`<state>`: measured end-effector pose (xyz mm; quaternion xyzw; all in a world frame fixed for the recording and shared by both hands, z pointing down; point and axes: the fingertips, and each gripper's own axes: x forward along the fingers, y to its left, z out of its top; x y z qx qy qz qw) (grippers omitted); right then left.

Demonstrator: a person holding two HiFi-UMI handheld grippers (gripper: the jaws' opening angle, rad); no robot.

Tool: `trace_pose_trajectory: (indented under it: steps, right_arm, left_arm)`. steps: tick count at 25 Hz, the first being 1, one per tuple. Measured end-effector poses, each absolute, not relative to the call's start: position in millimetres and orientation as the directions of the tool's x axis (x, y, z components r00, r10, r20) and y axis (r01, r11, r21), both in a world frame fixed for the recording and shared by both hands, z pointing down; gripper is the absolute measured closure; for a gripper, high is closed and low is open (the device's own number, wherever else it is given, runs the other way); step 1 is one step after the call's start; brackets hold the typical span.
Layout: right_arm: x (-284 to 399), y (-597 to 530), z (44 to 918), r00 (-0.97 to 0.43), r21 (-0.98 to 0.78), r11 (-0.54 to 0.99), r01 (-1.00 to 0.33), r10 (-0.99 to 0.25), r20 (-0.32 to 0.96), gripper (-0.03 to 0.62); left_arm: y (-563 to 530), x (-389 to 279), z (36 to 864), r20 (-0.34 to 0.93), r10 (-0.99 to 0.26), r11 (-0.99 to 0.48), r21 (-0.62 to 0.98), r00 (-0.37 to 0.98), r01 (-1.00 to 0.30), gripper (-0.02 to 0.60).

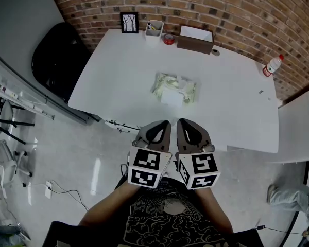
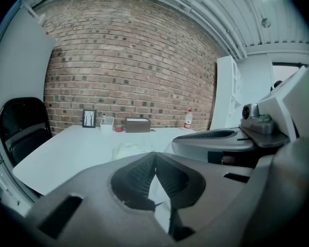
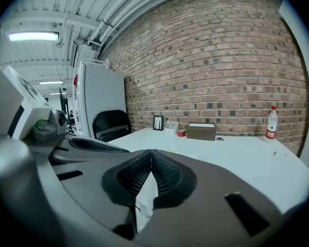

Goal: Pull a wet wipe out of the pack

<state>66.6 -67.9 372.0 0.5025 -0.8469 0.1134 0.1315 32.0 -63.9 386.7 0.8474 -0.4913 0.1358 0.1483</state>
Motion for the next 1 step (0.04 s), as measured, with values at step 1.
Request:
trace_pose_trajectory:
  steps: [1]
  right_arm:
    - [66.2, -67.9, 371.3, -0.46, -0.059, 0.469, -0.881, -0.822, 0.336, 0.577]
  left_arm:
    - [-64.0, 32.0, 385.8, 0.375, -0.792, -0.474, 0.118, 0.481, -0.872, 0.569]
